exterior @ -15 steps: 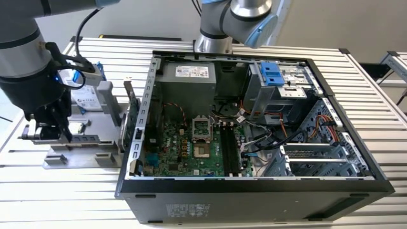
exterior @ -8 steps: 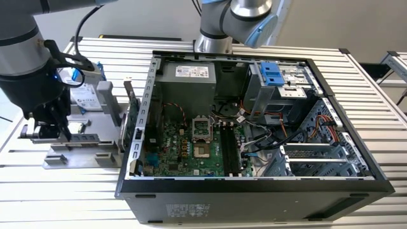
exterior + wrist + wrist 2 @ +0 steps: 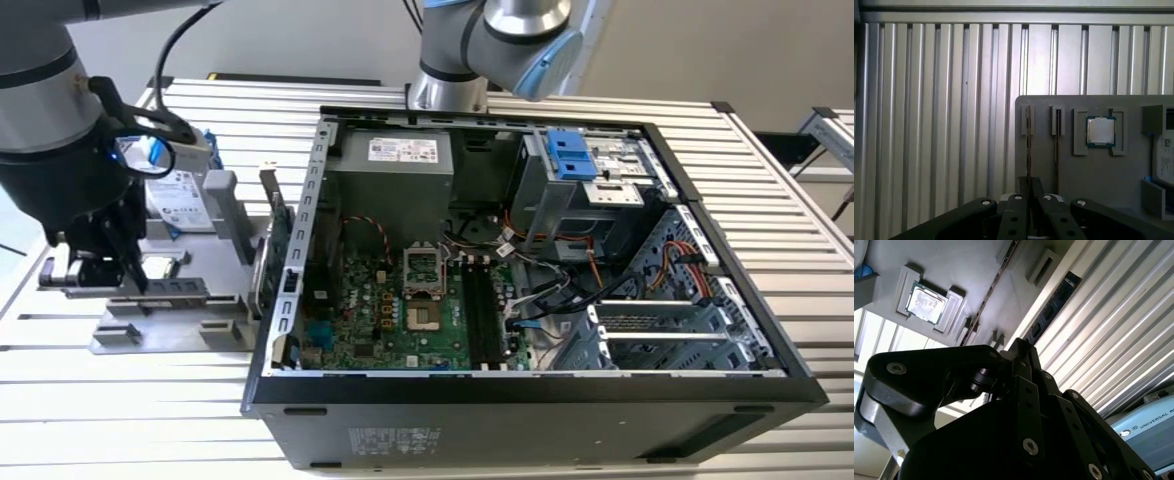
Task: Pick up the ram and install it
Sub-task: 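Pick up the ram and move it above insertion slot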
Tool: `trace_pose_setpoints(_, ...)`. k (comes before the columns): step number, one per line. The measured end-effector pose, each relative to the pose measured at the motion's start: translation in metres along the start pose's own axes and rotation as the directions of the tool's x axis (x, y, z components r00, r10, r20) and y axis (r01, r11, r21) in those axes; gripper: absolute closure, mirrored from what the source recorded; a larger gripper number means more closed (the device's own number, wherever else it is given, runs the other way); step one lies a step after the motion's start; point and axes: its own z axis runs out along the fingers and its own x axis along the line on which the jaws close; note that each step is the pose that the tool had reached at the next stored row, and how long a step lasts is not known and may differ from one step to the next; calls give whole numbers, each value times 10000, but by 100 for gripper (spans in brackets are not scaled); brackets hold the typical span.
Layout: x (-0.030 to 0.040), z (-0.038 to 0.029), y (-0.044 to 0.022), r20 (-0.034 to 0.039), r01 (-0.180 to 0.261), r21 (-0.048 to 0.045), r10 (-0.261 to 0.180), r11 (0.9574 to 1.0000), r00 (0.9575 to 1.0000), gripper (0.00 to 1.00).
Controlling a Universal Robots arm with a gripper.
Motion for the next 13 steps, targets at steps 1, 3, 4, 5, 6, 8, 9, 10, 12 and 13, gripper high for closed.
trace_pose_setpoints(1, 0, -6, 0, 0, 0, 0, 0, 10000, 10000, 100)
trace_pose_setpoints(3, 1, -17, 1, 0, 0, 0, 0, 10000, 10000, 100)
trace_pose_setpoints(4, 1, -23, 1, -1, 0, -1, 0, 10000, 10000, 100)
trace_pose_setpoints(5, 2, -29, 2, -1, 0, -1, 0, 10000, 10000, 100)
trace_pose_setpoints(6, 2, -35, 2, 0, 0, 0, 0, 10000, 10000, 100)
trace_pose_setpoints(8, 3, -47, 3, 0, 0, 0, 0, 10000, 10000, 100)
trace_pose_setpoints(9, 3, -54, 3, 0, 0, 0, 0, 10000, 10000, 100)
trace_pose_setpoints(10, 3, -60, 3, -1, 0, -1, 0, 10000, 10000, 100)
trace_pose_setpoints(12, 4, -73, 4, -1, 0, -1, 0, 10000, 10000, 100)
trace_pose_setpoints(13, 5, -79, 4, 0, 0, -1, 0, 10000, 10000, 100)
